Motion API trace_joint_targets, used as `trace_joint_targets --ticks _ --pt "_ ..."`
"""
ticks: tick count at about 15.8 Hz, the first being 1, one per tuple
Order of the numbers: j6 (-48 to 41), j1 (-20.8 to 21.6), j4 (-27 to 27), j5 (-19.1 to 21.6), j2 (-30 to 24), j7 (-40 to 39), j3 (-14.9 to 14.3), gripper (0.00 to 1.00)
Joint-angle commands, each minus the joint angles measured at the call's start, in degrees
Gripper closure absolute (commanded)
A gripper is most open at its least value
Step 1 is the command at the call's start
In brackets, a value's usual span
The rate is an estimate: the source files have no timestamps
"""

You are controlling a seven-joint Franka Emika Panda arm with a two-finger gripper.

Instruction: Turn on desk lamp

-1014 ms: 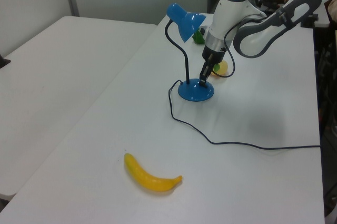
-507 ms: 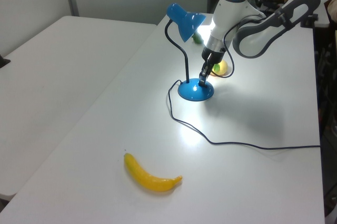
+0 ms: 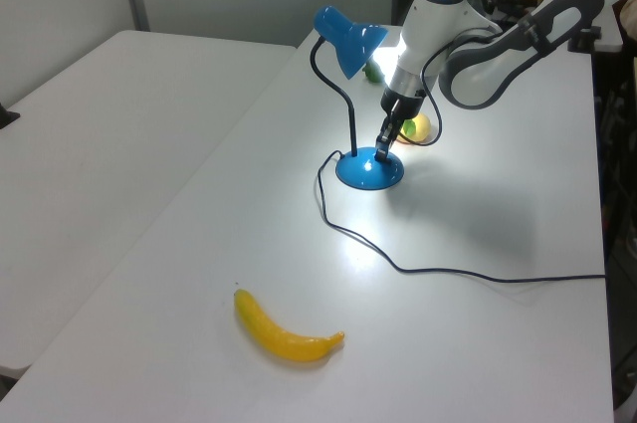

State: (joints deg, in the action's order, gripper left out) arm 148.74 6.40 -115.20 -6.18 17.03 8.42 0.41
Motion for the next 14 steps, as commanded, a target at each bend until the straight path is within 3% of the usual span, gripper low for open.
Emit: trace_joint_targets --ticks 1,14 --pt "-6.4 -0.5 0.4 -2.0 -1.6 1.4 0.0 1.00" --pt "-38.4 0.1 1.2 -2.2 -18.0 0.8 0.0 1.00"
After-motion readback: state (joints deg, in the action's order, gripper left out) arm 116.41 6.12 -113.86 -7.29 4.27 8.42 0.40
